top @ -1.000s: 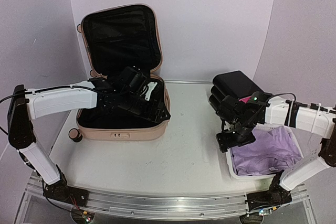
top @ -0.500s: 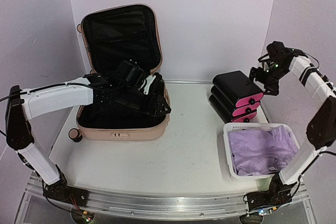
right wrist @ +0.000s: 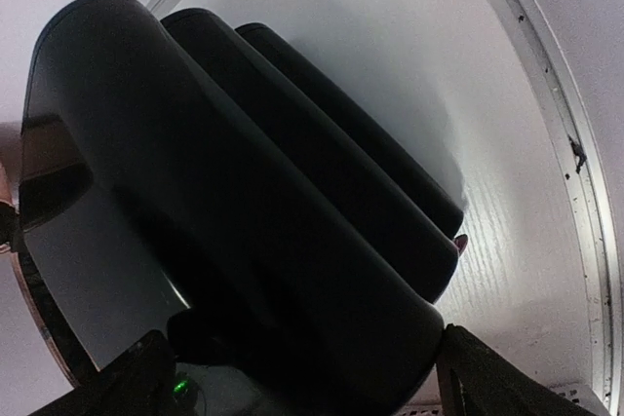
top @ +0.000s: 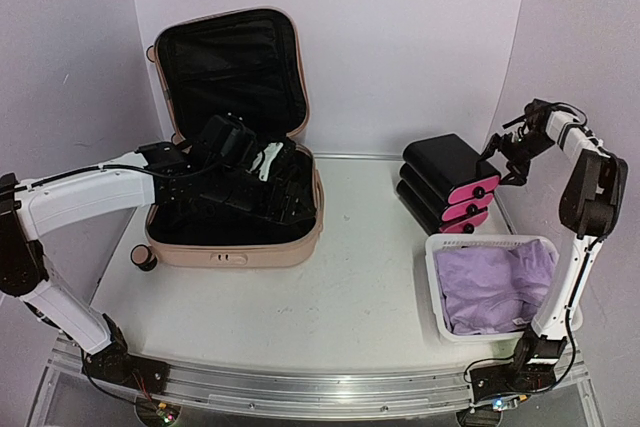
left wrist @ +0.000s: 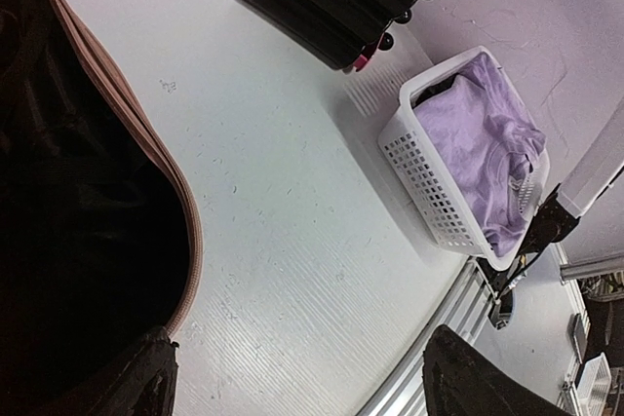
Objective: Open, take out, and arrange the luggage
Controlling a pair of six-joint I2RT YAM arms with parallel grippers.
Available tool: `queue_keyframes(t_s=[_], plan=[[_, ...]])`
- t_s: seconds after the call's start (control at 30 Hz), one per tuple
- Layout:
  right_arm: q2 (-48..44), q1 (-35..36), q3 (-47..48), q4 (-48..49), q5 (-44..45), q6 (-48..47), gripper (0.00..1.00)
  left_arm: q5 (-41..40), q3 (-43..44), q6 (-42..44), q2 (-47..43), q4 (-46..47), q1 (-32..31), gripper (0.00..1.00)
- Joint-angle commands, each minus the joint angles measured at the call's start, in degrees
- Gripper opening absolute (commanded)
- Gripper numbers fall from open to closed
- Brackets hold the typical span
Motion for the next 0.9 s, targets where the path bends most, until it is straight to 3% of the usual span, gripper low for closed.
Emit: queue_keyframes(t_s=[0.0, 0.17, 0.47, 0.67, 0.87], plan=[[0.54, 0.63, 1.63, 1.36, -13.70, -2.66, 0.87, 0.26, -0.34, 0.69, -2.21, 1.47, 0.32, 0.88], [-4.75, 3.81, -9.01, 10.01, -20.23, 3.69, 0.86, -0.51, 0.54, 0.94, -0.75, 1.53, 0.32, 0.88], [-15.92, 15.46, -26.08, 22.49, -20.44, 14.72, 0.88, -0.01, 4.06, 1.36, 3.08, 1.30, 0.71, 0.88], [-22.64, 13.88, -26.60, 17.13, -13.68, 8.91, 0.98, 1.22, 5.77, 0.69, 4.10, 1.07, 0.76, 0.88], [-18.41, 5.14, -22.02, 16.41, -14.28, 8.93, 0.98, 2.46, 5.89, -0.42, 4.78, 1.08, 0.76, 0.88]])
